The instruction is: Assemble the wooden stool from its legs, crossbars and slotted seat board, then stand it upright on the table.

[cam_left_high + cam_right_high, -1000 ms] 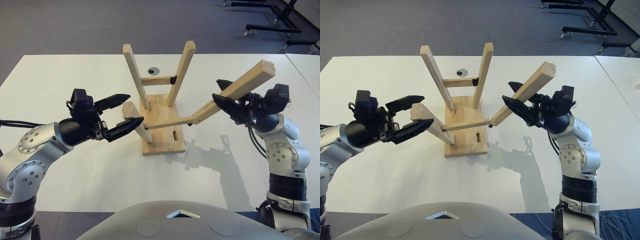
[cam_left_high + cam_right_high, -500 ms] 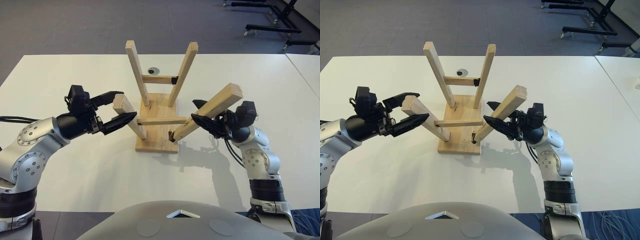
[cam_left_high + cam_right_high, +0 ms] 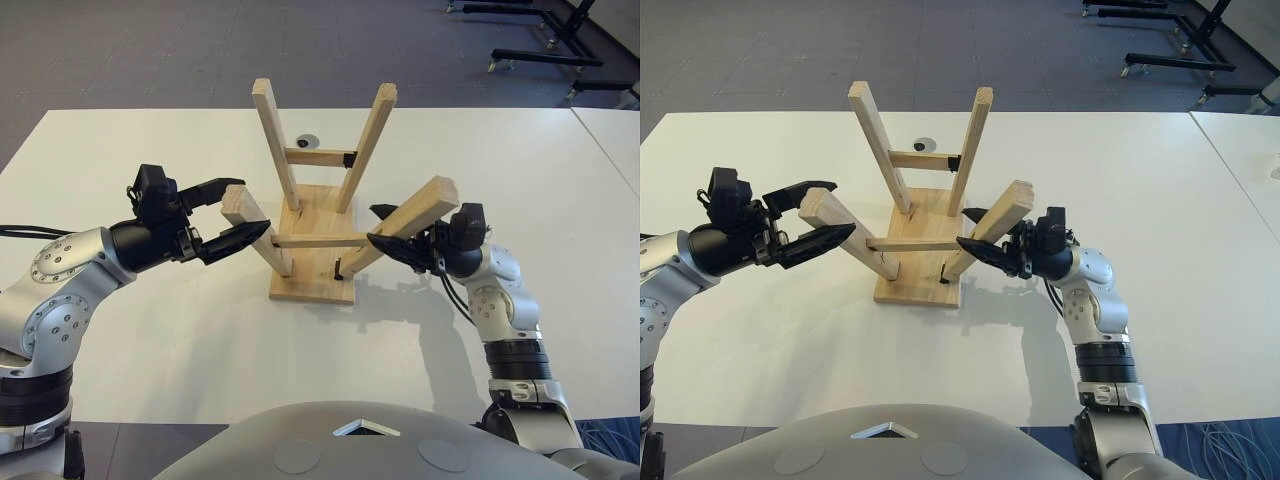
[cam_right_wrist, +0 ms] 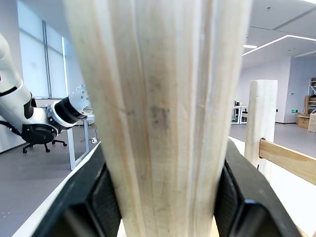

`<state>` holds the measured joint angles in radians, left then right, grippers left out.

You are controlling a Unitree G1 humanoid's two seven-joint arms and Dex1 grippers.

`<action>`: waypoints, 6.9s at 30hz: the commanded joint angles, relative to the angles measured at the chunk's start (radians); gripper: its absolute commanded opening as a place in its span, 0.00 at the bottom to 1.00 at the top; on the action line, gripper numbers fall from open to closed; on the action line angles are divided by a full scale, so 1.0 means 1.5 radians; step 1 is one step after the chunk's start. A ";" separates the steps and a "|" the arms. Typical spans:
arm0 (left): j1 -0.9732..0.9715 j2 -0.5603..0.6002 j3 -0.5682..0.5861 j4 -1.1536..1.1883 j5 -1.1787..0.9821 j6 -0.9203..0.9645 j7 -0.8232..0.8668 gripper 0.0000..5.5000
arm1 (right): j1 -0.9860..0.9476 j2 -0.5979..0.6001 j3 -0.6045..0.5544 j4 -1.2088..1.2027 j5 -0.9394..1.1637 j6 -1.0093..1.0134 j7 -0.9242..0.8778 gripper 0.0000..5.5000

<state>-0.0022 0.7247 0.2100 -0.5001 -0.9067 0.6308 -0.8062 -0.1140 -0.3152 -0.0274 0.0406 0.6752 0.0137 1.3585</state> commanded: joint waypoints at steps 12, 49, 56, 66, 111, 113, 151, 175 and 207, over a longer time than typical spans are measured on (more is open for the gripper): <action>-0.003 0.009 0.002 0.002 0.021 0.005 -0.009 0.82 | 0.006 -0.068 0.054 -0.022 -0.044 0.013 0.023 0.37; -0.020 -0.045 -0.103 -0.057 0.063 -0.005 0.021 0.82 | -0.038 -0.026 0.123 -0.016 -0.084 -0.023 -0.021 0.37; 0.002 -0.070 -0.165 -0.032 0.168 0.000 0.117 0.82 | -0.038 -0.035 0.133 -0.027 -0.081 -0.020 -0.017 0.37; 0.065 -0.100 -0.141 -0.066 0.149 0.007 0.155 0.82 | -0.041 -0.041 0.131 -0.032 -0.076 -0.019 -0.021 0.37; 0.036 -0.093 -0.197 0.029 0.210 0.087 0.259 0.82 | -0.057 -0.013 0.161 -0.045 -0.086 -0.034 -0.039 0.37; 0.034 -0.076 -0.209 0.025 0.224 0.092 0.260 0.82 | -0.055 -0.013 0.163 -0.049 -0.086 -0.034 -0.040 0.37; 0.034 -0.125 0.082 -0.014 -0.131 -0.074 0.097 0.82 | -0.082 -0.016 0.150 -0.067 -0.073 -0.010 -0.036 0.37; -0.382 0.042 -0.284 0.296 0.233 -0.083 -0.375 0.82 | -0.084 0.005 0.171 -0.079 -0.078 0.004 -0.034 0.37; -0.321 0.014 -0.310 0.234 0.263 -0.013 -0.354 0.82 | -0.063 0.001 0.183 -0.117 -0.073 0.037 -0.036 0.37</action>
<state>-0.5074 0.7422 -0.2380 -0.1507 -0.5429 0.6020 -1.3511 -0.1945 -0.3184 0.2449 -0.1010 0.5487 0.0662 1.2946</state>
